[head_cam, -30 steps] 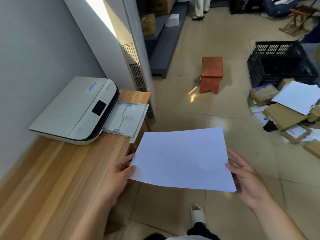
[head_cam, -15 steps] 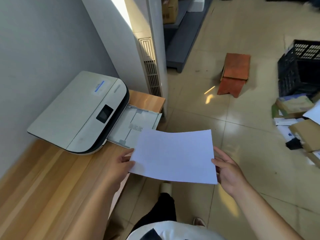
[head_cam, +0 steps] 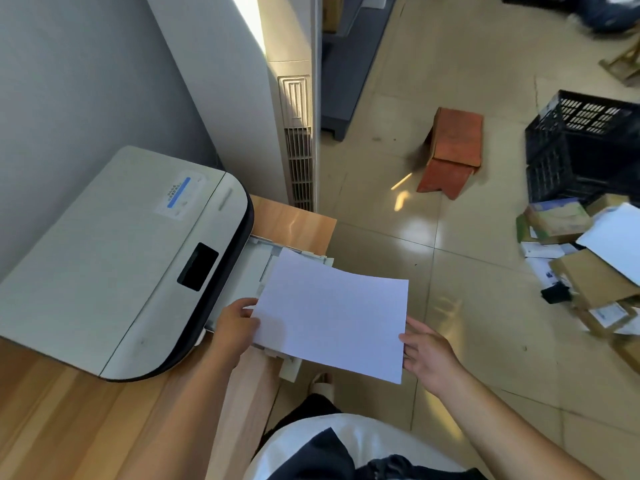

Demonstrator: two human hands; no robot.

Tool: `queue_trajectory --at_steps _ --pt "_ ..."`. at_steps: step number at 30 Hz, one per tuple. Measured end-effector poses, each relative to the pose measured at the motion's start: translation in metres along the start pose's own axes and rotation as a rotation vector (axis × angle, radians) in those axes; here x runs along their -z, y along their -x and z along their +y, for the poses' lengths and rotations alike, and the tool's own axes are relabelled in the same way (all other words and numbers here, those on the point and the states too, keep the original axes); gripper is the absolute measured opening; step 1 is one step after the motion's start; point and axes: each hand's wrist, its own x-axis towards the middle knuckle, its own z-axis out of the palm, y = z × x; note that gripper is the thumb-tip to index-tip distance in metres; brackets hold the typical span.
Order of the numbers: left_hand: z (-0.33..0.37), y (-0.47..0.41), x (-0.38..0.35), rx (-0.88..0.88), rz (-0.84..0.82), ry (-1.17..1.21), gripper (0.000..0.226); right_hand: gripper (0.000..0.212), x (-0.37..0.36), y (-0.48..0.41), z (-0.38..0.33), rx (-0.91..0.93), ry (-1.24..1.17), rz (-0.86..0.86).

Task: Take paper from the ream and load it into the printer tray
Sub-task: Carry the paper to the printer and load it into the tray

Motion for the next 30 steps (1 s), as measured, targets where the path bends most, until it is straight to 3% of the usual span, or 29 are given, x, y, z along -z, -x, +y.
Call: queue_trajectory --at_steps 7,11,17,23,27,30 --pt "-0.006 -0.032 0.003 -0.013 0.018 -0.291 0.035 0.042 -0.028 -0.021 0.001 -0.057 0.075 0.096" --pt "-0.011 -0.045 0.002 -0.054 0.020 -0.298 0.052 0.033 -0.037 -0.028 -0.003 -0.063 0.166 0.121" --pt "-0.018 -0.056 -0.004 -0.028 0.047 -0.335 0.054 0.029 -0.052 -0.033 0.007 -0.019 0.276 0.246" --pt "-0.016 -0.057 -0.013 -0.018 0.060 -0.347 0.051 0.011 -0.054 -0.038 0.009 -0.079 0.239 0.168" --pt "-0.014 -0.057 -0.012 0.017 0.078 -0.264 0.051 0.029 -0.051 -0.046 0.002 -0.121 0.267 0.144" --pt "-0.015 -0.056 -0.013 0.045 0.099 -0.170 0.047 0.030 -0.042 -0.051 -0.006 -0.135 0.332 0.175"
